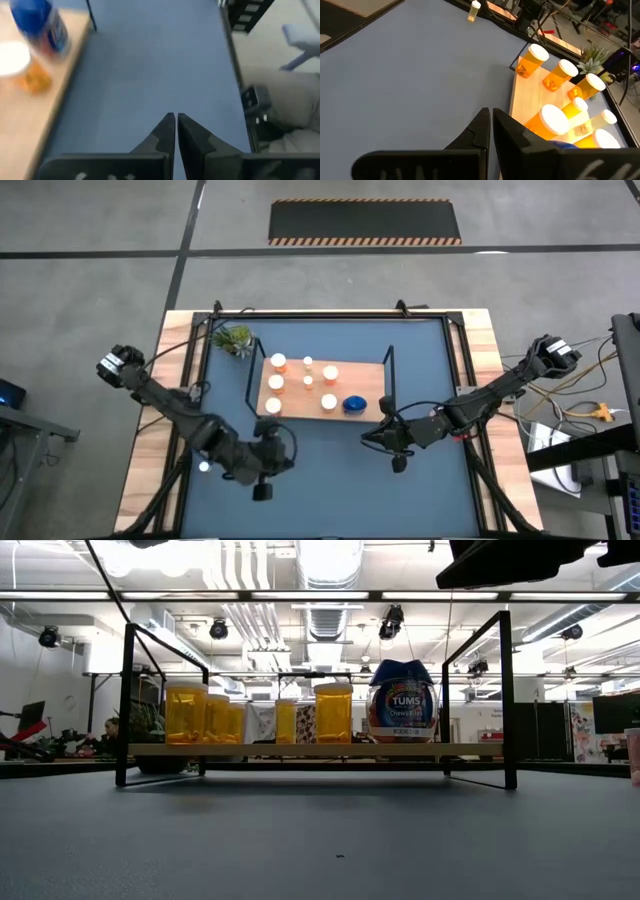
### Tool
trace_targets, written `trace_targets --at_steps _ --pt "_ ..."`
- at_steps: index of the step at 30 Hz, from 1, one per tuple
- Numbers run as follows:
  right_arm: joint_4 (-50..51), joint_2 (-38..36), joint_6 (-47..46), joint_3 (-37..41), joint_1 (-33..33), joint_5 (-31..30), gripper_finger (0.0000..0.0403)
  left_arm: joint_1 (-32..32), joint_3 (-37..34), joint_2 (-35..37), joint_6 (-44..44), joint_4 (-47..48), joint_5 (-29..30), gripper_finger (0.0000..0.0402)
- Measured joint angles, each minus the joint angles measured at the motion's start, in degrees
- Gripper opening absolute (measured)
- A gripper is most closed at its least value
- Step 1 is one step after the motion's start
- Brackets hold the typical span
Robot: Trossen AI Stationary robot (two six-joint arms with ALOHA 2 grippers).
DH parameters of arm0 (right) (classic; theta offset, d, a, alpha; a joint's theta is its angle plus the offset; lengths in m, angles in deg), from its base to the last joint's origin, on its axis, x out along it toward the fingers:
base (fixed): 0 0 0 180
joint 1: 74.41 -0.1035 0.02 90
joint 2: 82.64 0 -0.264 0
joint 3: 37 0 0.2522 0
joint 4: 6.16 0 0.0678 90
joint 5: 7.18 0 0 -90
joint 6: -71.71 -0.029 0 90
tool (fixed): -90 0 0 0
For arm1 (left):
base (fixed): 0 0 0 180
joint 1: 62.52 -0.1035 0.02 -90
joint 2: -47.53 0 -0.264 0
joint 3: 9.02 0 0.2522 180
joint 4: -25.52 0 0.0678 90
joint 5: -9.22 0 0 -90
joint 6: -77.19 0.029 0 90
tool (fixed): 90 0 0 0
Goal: Pick and place medicine bottles onto shelf by color
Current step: Put the yellow pill bottle on to the shelf aligned with the small pill bottles
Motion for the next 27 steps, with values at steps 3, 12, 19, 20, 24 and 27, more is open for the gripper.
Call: trace_targets --at_steps 3,12,19,20,24,27 --pt "0.14 0.0 -0.58 -0.04 0.0 0.0 0.0013 1.64 0.0 0.09 -7.37 5.6 -0.61 0.0003" --pt "0.33 0.0 -0.9 -0.55 -0.02 0.0 0.0013 4.15 -0.85 -1.11 -50.62 28.89 -27.05 0.0003" --pt "0.73 0.0 -0.94 -0.55 -0.02 0.01 0.0013 7.97 -0.92 -2.29 -66.21 39.88 -28.19 0.0016" --pt "0.94 0.0 -0.94 -0.55 -0.02 0.0 0.0013 8.45 -1.24 -2.29 -67.98 40.65 -27.94 0.0023" --pt "1.63 0.0 -1.48 -0.55 -0.02 0.02 0.0013 10.38 -3.55 -2.27 -71.9 41.19 -27.85 0.0068" --pt "1.62 0.0 -1.55 -0.55 -0.02 0.02 0.0013 11.42 -6.41 -2.29 -74.88 41.59 -30.51 0.0109"
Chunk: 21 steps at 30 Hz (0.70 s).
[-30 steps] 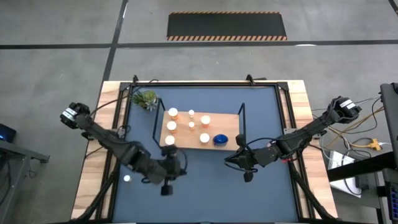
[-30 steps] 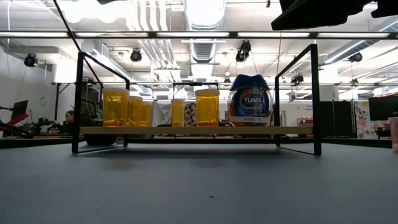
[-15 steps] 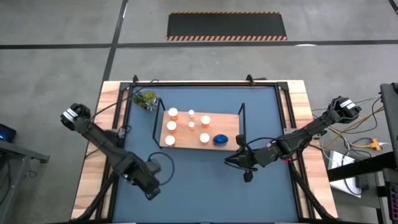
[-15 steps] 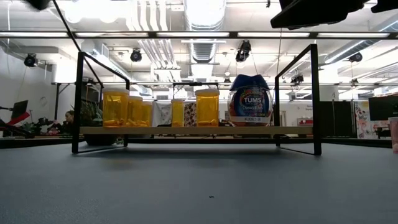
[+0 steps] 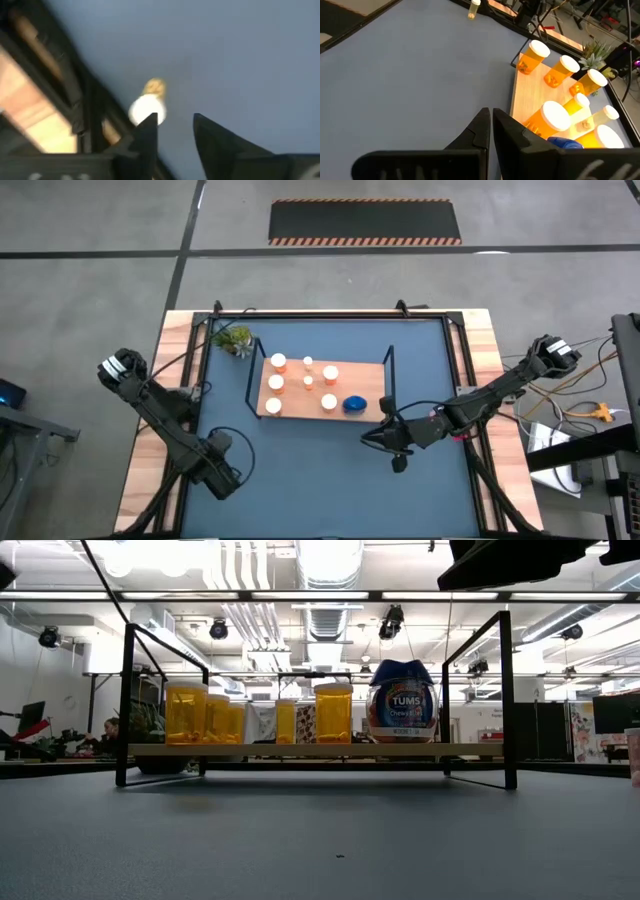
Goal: Pick and place medicine bottles onto shelf by color
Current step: Put the yellow pill bottle on to the shelf aligned with the small pill bottles
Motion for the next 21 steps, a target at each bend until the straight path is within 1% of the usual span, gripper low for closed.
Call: trace_targets --at_steps 2,4,6,9,12,15,21 --pt "0.0 0.0 0.02 0.0 0.0 0.0 0.0013 0.11 -1.4 0.0 -1.87 -0.31 -2.87 0.0136" --pt "-0.02 0.0 0.15 0.0 0.0 0.0 0.0013 0.08 -2.39 0.0 -2.92 -0.16 -4.47 0.0157" --pt "-0.02 0.0 0.13 0.0 0.0 0.0 0.0013 0.08 -2.82 0.0 -2.83 -0.31 -4.45 0.0175" --pt "-0.07 0.0 0.13 0.0 0.0 0.01 0.0013 0.08 -2.93 0.0 -1.76 -0.27 -3.8 0.019" --pt "-0.07 0.0 0.13 0.0 0.0 0.02 0.0013 0.08 -3.4 0.0 -1.45 -0.31 -2.74 0.0194" --pt "-0.09 0.0 0.14 0.0 0.0 0.02 0.0013 0.11 -5.1 0.0 -3.16 -0.58 -2.67 0.0194" --pt "-0.09 0.0 0.15 0.0 0.0 0.02 0.0013 0.19 -8.45 0.0 -2.8 -6.73 -2.67 0.0185"
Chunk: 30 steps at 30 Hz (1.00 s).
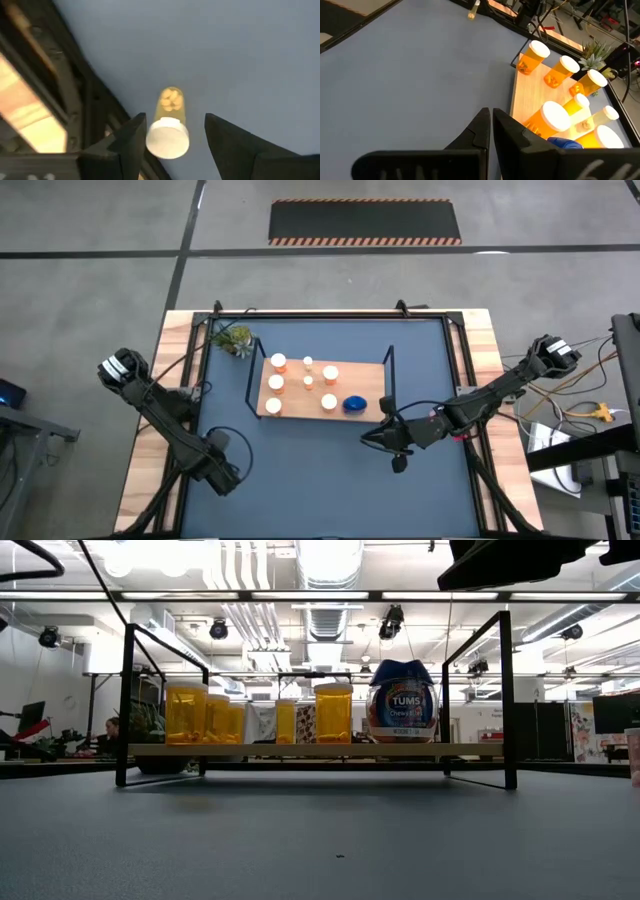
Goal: Pick and place medicine bottles onto shelf by color
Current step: Put the yellow pill bottle on to the shelf aligned with the small pill bottles
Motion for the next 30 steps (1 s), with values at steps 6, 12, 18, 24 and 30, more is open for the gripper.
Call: trace_targets --at_steps 6,12,18,24,30 --pt "-0.07 0.0 0.0 0.0 0.0 0.0 0.0013 0.0 -0.36 0.0 0.41 -1.12 -0.17 0.0146" --pt "-0.11 0.0 0.0 0.0 0.0 -0.01 0.0013 -0.02 -0.36 0.0 0.48 -1.1 -0.25 0.0091" --pt "-0.13 0.0 0.0 0.0 0.0 0.0 0.0013 -1.44 4.18 0.07 2.51 -1.6 -0.18 0.009" --pt "-0.08 0.0 0.01 0.0 0.0 -0.02 0.0013 -5.65 13.27 0.15 9.06 -7.03 3.53 0.0103" --pt "0.22 0.0 0.02 0.02 0.0 -0.02 0.0013 -12.62 20.92 -1.73 25.85 -13.68 5.36 0.0096"
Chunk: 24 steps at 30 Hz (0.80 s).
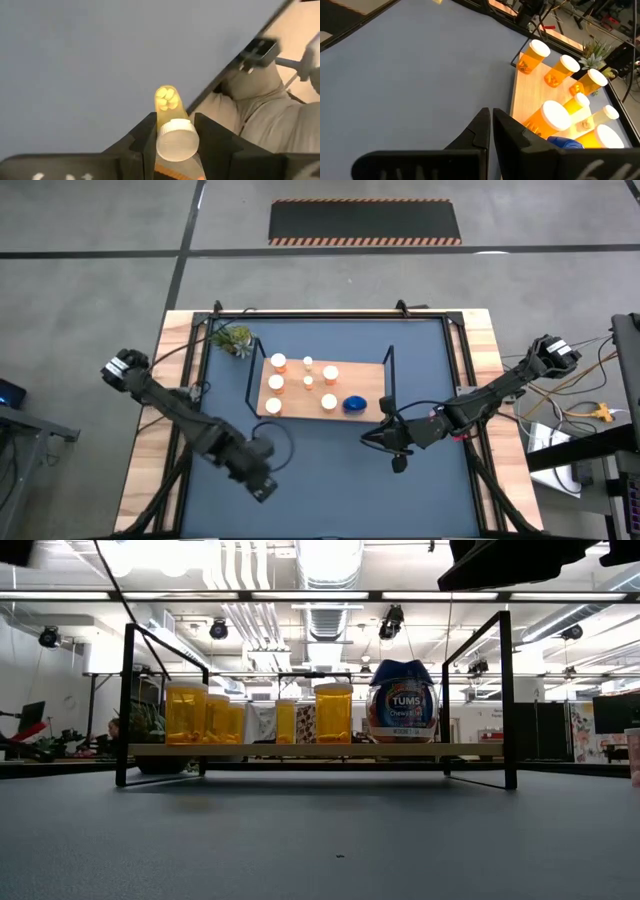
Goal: Pick and place medicine bottles onto shelf by color
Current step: Put the yellow pill bottle on to the shelf aligned with the small pill bottles
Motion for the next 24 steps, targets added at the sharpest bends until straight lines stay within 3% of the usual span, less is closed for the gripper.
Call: trace_targets --at_steps 8,11,15,19,24 --pt "0.02 0.0 0.0 0.0 0.0 0.0 0.0013 -11.6 15.51 -10.09 29.57 3.36 0.23 0.0094" --pt "0.08 0.0 0.0 0.0 0.0 0.0 0.0013 -15.06 23.3 -14.13 38.89 11.86 1.19 0.0094" --pt "0.25 0.0 0.08 0.0 0.0 0.0 0.0013 -19.13 31.15 -18.88 49.98 21.8 7.15 0.0094" --pt "0.52 0.0 0.05 0.0 0.0 0.0 0.0013 -23.14 34.02 -22.14 59.79 22.98 8.44 0.0094" --pt "0.62 0.02 0.04 0.0 0.0 0.0 0.0013 -28.16 32.37 -24.21 66.43 25.02 8.41 0.0093"
